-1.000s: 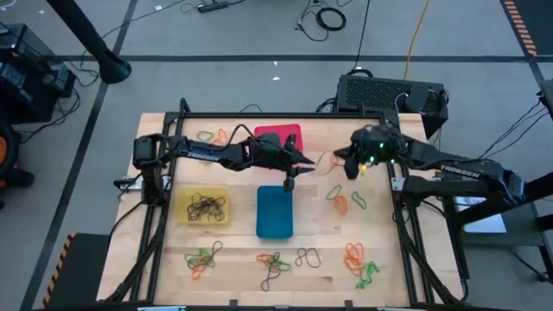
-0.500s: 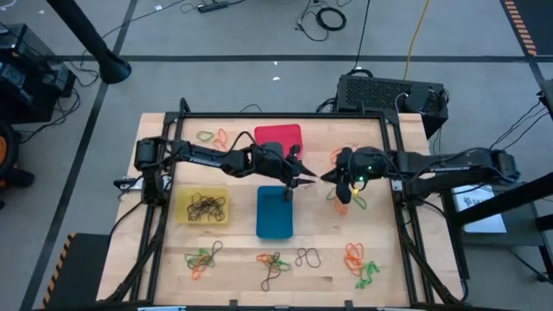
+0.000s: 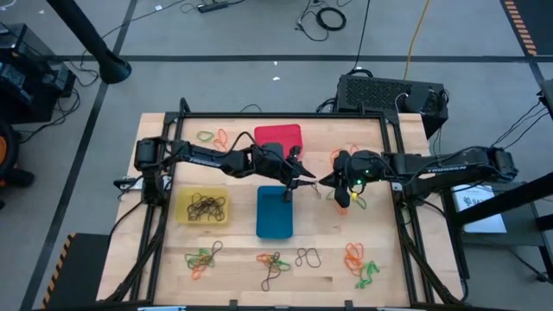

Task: Sort rubber bands into baskets
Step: Put the purple rubber band into the yellow bin

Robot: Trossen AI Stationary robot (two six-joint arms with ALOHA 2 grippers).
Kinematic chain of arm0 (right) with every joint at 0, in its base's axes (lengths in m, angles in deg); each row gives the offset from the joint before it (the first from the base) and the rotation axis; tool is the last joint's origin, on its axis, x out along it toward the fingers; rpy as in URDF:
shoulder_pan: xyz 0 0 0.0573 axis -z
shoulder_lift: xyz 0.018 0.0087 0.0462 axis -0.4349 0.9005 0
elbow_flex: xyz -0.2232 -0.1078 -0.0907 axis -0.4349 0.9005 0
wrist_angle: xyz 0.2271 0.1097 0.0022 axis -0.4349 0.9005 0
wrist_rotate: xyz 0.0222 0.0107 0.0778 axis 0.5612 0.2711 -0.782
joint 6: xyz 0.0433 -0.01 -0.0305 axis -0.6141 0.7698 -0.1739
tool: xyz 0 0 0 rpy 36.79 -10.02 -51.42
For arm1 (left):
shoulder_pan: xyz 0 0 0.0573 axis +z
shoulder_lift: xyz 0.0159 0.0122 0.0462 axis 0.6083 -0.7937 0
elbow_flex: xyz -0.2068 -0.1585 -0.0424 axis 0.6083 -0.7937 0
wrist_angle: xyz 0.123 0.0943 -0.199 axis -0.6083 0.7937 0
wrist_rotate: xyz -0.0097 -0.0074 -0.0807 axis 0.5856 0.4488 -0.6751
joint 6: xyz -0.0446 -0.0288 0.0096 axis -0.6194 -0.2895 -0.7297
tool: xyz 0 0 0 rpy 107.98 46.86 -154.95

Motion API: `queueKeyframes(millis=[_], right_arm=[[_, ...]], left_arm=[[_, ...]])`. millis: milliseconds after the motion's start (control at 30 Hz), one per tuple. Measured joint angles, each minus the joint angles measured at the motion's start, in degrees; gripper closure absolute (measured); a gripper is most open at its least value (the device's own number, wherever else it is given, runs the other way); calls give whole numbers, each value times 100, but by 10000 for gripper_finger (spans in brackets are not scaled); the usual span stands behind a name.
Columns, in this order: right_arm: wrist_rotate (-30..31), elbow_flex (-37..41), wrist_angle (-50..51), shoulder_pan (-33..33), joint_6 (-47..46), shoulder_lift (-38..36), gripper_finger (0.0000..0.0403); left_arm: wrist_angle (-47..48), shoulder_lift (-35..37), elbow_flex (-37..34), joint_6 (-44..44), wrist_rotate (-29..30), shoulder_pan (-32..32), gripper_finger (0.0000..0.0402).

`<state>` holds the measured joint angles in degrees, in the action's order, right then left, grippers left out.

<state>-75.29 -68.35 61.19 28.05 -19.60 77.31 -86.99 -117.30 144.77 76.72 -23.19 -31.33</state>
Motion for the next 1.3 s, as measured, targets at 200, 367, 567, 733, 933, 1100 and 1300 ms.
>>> queueKeyframes(millis=[200,367,567,733,933,1100,1300], right_arm=[[-11,0,-188,-90,35,0,402],[-8,0,-197,-89,35,0,403],[13,0,-409,-88,35,0,403],[13,0,-490,-88,31,-4,403],[13,0,-484,-88,33,-4,403],[21,0,-483,-88,63,-4,403],[562,0,-408,-86,148,-4,403]], left_arm=[[51,0,0,-42,2,0,304],[175,0,0,-145,2,0,304],[458,0,0,-144,2,0,304],[459,0,0,-144,2,0,304],[503,0,0,-144,2,-17,323],[508,0,0,-158,28,-55,391],[611,14,0,-302,164,-66,397]])
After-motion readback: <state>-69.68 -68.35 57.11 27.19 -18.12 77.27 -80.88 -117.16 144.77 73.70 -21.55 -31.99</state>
